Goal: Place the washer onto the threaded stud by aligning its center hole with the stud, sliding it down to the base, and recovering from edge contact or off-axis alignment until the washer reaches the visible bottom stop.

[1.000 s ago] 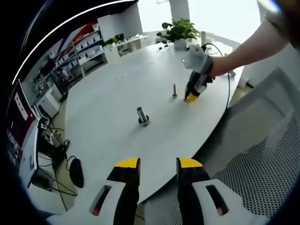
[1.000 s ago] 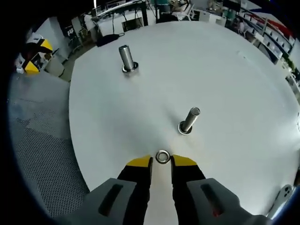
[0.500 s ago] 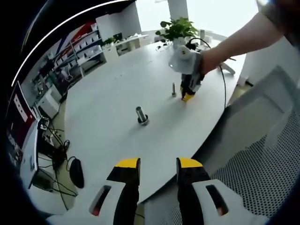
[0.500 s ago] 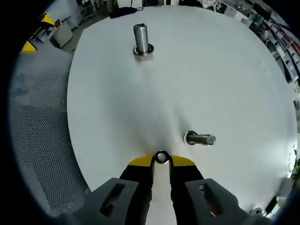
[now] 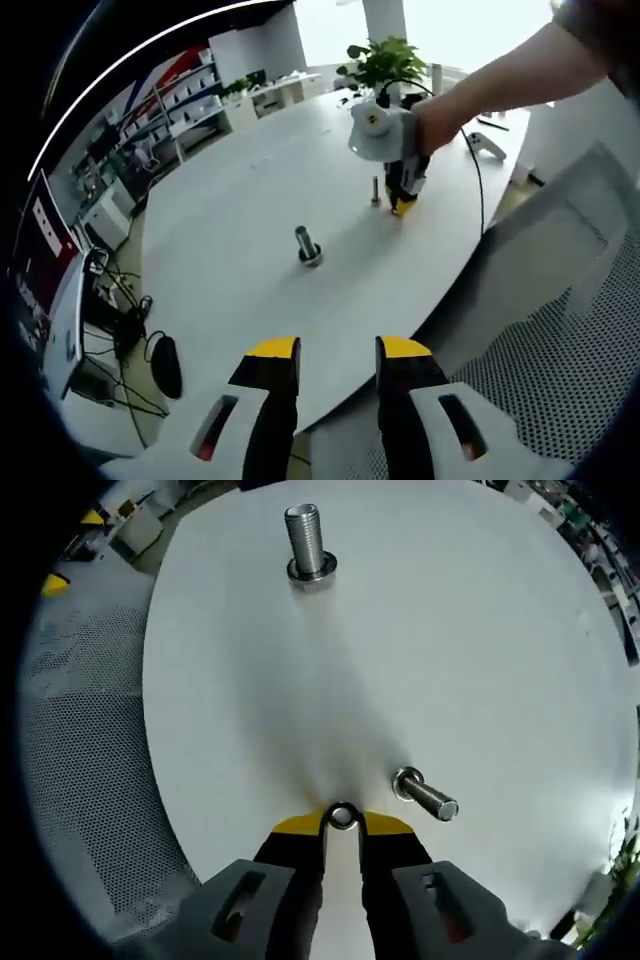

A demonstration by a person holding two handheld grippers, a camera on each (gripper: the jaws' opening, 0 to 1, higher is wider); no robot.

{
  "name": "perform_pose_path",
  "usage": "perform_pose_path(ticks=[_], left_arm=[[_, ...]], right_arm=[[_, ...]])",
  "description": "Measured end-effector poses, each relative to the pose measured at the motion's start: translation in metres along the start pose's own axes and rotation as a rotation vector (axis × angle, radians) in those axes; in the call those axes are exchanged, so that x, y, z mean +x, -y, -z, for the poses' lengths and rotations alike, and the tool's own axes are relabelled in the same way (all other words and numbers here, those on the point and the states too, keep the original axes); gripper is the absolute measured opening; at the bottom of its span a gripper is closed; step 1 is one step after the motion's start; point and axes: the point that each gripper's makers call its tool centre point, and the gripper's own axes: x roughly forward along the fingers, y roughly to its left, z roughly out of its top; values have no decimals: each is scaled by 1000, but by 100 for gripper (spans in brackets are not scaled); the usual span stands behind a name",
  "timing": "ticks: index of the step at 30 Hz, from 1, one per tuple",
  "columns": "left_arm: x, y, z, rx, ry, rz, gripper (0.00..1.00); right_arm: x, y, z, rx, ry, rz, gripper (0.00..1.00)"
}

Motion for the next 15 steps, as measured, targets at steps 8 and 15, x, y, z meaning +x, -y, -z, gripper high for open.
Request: perform_pose_path(ticks=[8, 15], left_arm=[[0, -2, 0, -1, -1, -6, 28], [1, -1, -1, 8, 2, -5, 28]], right_arm=[[-3, 0, 0, 83, 136, -4, 13], [-4, -4, 1, 68, 153, 9, 13]])
